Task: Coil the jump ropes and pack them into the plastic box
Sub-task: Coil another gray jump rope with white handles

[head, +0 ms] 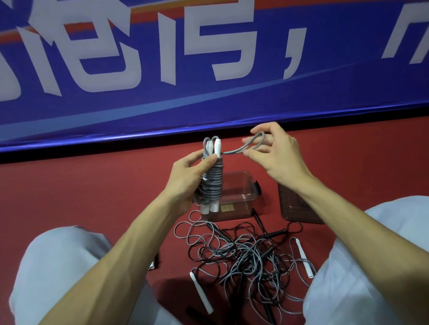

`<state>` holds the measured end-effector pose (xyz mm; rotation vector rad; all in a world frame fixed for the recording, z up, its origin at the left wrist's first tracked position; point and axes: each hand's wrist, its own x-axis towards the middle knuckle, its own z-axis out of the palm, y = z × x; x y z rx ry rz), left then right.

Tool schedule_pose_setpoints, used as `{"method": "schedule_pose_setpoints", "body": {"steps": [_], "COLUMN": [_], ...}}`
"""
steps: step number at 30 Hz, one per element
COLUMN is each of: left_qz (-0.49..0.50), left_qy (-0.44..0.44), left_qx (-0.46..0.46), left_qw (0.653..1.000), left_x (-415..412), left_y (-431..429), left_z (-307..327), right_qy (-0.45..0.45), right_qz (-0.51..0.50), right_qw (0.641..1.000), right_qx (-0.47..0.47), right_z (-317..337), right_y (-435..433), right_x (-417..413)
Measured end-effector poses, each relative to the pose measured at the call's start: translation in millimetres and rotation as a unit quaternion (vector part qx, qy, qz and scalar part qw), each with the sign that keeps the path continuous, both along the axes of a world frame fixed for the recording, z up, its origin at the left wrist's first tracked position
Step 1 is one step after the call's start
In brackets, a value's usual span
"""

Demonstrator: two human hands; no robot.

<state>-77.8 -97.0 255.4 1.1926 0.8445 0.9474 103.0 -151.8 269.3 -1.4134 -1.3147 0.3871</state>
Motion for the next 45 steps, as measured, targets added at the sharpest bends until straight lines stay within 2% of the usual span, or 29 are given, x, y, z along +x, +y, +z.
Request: {"method": "schedule_pose_setpoints", "body": {"steps": [5, 13, 16, 19, 22, 24, 28, 31, 34, 40, 45], "left_qz": [-0.027, -0.074, -0.082, -0.078, -0.062, -0.048, -0.011, 0.014, 0.033, 0.040, 0.000], "left_qy": [0.025, 0.036, 0.033, 0.040, 0.045, 0.076, 0.235, 0.274, 0.336, 0.393, 0.440], "left_qx": [0.014, 0.020, 0.020, 0.032, 0.051, 0.087, 0.235, 0.278, 0.334, 0.367, 0.383], "left_qw": [0.999, 0.996, 0.996, 0.996, 0.996, 0.992, 0.943, 0.921, 0.880, 0.842, 0.812], "left_x": [2.4, 5.4, 4.3, 4.4, 4.1, 2.3, 0.7, 1.5, -0.1, -1.6, -5.1], "left_y": [-2.3, -4.4, -5.1, -5.9, -5.4, -4.3, -6.8, -13.7, -14.3, -9.8, -11.6], "left_z": [-2.4, -4.0, -4.8, -6.2, -5.9, -7.4, -10.6, -7.1, -6.5, -10.4, -10.8], "right_qy": [0.070, 0.203, 0.145, -0.003, -0.167, -0.214, -0.271, -0.285, -0.261, -0.270, -0.263], "right_qz": [0.049, 0.096, 0.067, -0.026, -0.045, -0.029, -0.046, -0.056, -0.036, -0.006, 0.039], "right_qw": [0.995, 0.972, 0.985, 0.999, 0.985, 0.976, 0.961, 0.957, 0.964, 0.962, 0.951], "right_qx": [0.055, 0.071, 0.063, 0.036, 0.019, -0.024, -0.027, -0.023, -0.036, -0.050, -0.157], "right_z": [5.0, 10.5, 10.6, 7.4, 3.6, 0.9, -3.4, -5.8, -10.4, -17.1, -16.2], "right_y": [-1.3, -6.1, -6.0, -4.5, -6.3, -6.9, -7.1, -9.5, -10.1, -5.6, -6.4], "right_x": [-5.8, -18.2, -15.4, -12.9, -14.1, -15.1, -17.8, -22.7, -25.4, -31.3, -30.0]}}
